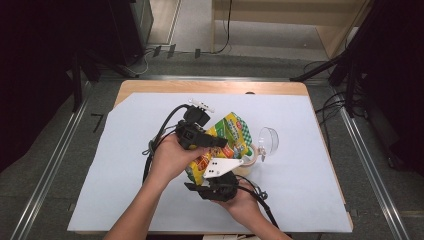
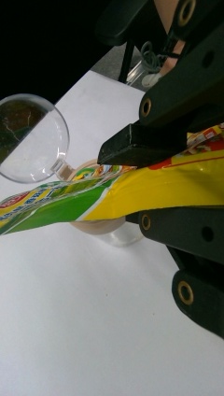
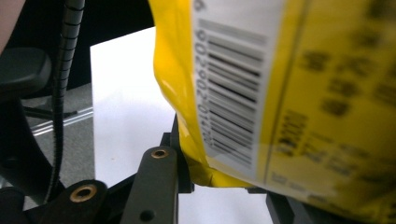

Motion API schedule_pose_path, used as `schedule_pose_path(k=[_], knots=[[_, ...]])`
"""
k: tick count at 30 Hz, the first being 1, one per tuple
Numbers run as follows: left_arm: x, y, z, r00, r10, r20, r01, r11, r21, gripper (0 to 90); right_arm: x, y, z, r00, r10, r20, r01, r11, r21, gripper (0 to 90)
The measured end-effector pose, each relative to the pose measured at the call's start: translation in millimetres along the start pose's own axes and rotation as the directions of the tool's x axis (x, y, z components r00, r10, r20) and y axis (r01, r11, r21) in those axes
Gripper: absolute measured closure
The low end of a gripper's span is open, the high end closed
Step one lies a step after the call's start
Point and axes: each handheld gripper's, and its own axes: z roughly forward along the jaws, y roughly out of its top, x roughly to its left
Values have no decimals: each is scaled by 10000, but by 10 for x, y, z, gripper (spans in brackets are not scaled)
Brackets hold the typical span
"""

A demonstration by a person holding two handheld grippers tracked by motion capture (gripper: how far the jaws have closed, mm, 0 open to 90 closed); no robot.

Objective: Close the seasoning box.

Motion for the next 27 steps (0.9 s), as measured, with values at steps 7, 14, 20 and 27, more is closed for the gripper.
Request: schedule_pose_path(k=[7,14,20,27], knots=[[19,5,-34,9997,-151,-210,150,9999,-67,800,-2,56,49,9996,-238,146,235,9995,198,648],[2,4,-5,10000,-2,-42,1,10000,-59,797,-4,45,49,9993,-120,354,113,9997,206,682],[-26,6,-14,9997,225,124,-221,9991,-351,766,15,27,8,9994,286,193,-282,9994,-186,692],[-30,-1,-40,9994,308,149,-299,9982,-516,710,17,30,-17,9981,613,34,-610,9969,-498,693]])
